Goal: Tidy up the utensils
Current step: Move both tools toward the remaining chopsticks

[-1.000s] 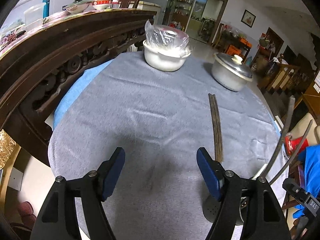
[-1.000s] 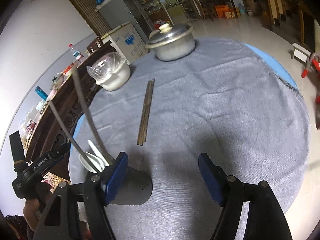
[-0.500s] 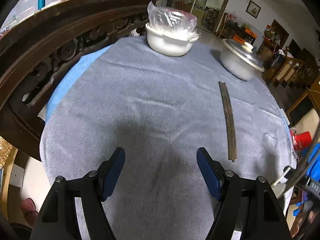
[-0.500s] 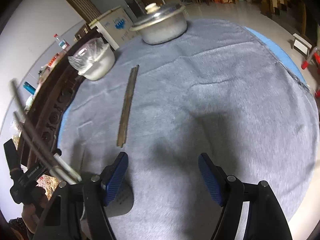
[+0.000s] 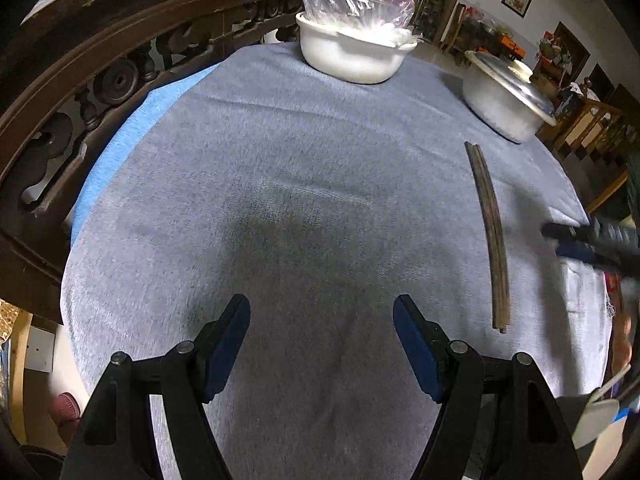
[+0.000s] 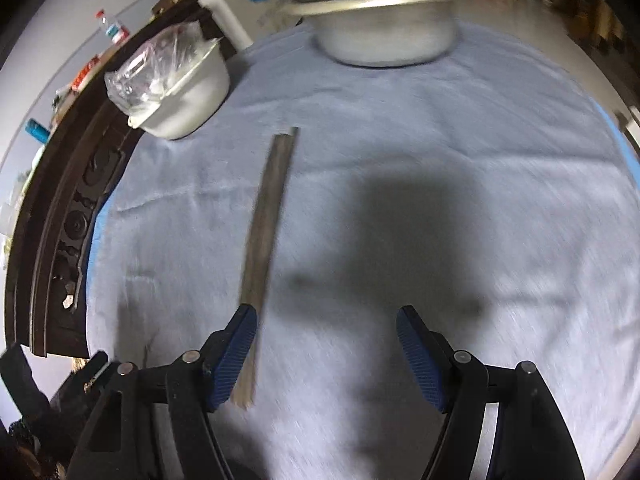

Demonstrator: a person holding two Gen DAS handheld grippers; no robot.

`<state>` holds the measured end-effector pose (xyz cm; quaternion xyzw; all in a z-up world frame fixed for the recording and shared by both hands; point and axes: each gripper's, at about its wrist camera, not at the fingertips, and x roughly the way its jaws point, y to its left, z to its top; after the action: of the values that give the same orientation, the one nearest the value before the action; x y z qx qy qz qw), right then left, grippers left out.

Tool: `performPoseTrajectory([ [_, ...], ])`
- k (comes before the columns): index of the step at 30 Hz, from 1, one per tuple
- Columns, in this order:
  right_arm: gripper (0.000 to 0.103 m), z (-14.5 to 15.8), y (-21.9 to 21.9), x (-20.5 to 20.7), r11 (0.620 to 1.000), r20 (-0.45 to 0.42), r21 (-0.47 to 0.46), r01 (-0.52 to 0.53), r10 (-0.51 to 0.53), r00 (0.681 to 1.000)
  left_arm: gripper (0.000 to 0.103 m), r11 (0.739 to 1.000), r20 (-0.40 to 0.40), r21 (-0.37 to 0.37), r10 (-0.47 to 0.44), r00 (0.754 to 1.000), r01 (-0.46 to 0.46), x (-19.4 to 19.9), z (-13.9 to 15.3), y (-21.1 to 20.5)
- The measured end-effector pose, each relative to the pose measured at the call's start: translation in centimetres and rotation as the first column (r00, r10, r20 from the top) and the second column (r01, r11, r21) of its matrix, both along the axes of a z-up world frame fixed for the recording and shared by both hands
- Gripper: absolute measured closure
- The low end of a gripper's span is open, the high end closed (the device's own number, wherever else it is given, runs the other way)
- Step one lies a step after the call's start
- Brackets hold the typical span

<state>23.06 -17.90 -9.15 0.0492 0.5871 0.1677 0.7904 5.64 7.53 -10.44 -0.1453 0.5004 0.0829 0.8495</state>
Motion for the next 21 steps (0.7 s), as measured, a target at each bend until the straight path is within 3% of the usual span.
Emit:
performPoseTrajectory([
  [4,0.054,-1.0,2.7,2.8,0.999,-0.03,-0.045,-0.022,0.02,0.999,0.028,1.0,-0.004,0.004,-0.001,1.0,0.001,0.7,-0.4,0.2],
  [8,0.057,-2.1,4.9,4.5,0.994,-0.047,-0.097,-0.043,0.039,0.998,0.028,1.0,-0.008,0.008,-0.004,1.0,0.004,1.3,-0.7,0.4],
  [12,0.069,-2.6,6.3,4.7,0.98,-0.028,-0.182,-0.077,0.073,0.997,0.028,1.0,-0.013,0.01,-0.012,1.0,0.012,1.6,-0.9,0.3],
  [14,0.081,-2.8,5.7,4.7,0.971,-0.04,-0.23,-0.058,0.05,0.998,0.029,1.0,-0.016,0.011,-0.013,1.0,0.013,1.8,-1.1,0.3],
  [16,0.079,-2.9,3.4,4.5,0.98,-0.053,-0.2,-0.013,0.002,0.999,0.028,1.0,-0.013,0.002,-0.015,1.0,0.015,2.0,-1.1,0.4],
  [18,0.076,-2.6,0.2,4.2,0.998,-0.078,-0.006,0.057,-0.058,0.995,0.029,1.0,-0.003,0.002,-0.015,1.0,0.015,2.2,-1.0,0.4],
  [21,0.064,-2.2,-3.6,4.1,0.98,-0.036,-0.017,0.198,-0.198,0.979,0.028,0.999,-0.006,0.004,-0.032,0.999,0.032,3.4,-1.0,0.3],
])
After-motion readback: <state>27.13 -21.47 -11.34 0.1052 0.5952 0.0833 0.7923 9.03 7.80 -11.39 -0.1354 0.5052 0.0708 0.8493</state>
